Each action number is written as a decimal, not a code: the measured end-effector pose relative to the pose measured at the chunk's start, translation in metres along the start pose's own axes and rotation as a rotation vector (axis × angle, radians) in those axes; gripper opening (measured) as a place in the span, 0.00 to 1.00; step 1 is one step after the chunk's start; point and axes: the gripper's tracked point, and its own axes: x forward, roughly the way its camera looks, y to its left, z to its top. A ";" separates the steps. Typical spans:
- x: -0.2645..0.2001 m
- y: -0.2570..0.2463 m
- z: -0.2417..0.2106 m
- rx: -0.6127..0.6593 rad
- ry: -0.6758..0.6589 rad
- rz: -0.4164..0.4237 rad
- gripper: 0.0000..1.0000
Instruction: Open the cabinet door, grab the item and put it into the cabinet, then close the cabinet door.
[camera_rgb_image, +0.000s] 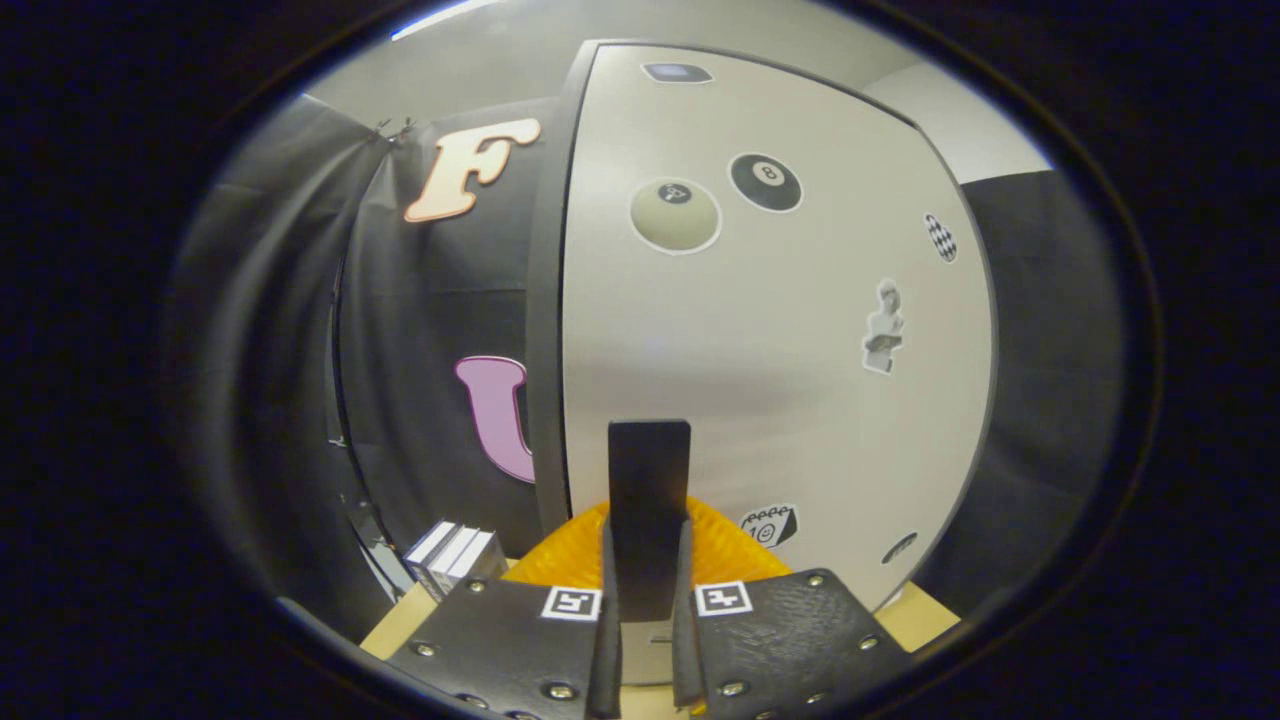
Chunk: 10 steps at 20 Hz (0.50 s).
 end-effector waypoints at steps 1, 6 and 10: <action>-0.003 -0.001 0.001 -0.002 -0.004 0.002 0.20; -0.035 -0.005 0.005 -0.009 -0.014 -0.006 0.20; -0.054 -0.013 0.008 -0.003 -0.015 -0.049 0.20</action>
